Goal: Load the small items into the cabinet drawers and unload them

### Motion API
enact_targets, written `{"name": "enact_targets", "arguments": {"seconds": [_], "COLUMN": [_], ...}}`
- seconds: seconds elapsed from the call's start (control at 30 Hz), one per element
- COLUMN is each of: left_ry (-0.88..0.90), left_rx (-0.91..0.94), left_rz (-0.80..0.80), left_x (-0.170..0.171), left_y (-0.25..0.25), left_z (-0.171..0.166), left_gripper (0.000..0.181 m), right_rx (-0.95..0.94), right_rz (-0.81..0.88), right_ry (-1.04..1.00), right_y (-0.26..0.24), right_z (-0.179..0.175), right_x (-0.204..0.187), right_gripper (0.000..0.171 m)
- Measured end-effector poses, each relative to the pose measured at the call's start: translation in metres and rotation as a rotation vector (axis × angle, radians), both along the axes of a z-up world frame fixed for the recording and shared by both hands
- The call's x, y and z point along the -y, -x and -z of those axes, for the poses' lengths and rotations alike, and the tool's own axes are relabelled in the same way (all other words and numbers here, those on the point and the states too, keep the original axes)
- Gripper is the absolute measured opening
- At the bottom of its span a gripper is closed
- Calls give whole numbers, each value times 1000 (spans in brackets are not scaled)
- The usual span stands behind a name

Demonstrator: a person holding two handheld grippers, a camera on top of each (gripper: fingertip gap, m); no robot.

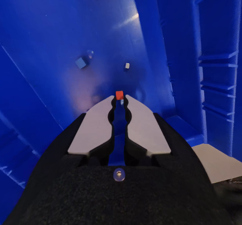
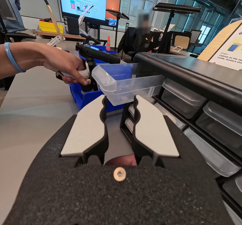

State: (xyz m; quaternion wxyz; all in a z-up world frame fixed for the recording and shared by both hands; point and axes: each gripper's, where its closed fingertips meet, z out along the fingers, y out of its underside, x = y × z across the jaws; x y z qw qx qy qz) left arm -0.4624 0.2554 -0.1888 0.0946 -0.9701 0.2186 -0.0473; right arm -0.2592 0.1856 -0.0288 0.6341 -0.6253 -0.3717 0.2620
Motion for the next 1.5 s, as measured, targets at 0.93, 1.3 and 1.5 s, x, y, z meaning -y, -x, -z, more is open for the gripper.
{"name": "enact_targets", "arguments": {"seconds": [0.93, 1.3, 1.5], "left_ry": [-343, -118, -50], "left_rx": [99, -133, -214], "left_rz": [1111, 1163, 1165], "left_x": [57, 47, 48], "left_y": [-181, -190, -191], "left_z": [-202, -166, -159], "left_gripper": [10, 10, 10], "right_rx": [18, 15, 16], "right_rz": [-12, -20, -22], "right_ry": [6, 12, 16], "right_y": [0, 1, -1], "right_z": [3, 3, 3], "right_x": [2, 2, 2], "right_gripper": [37, 37, 37]}}
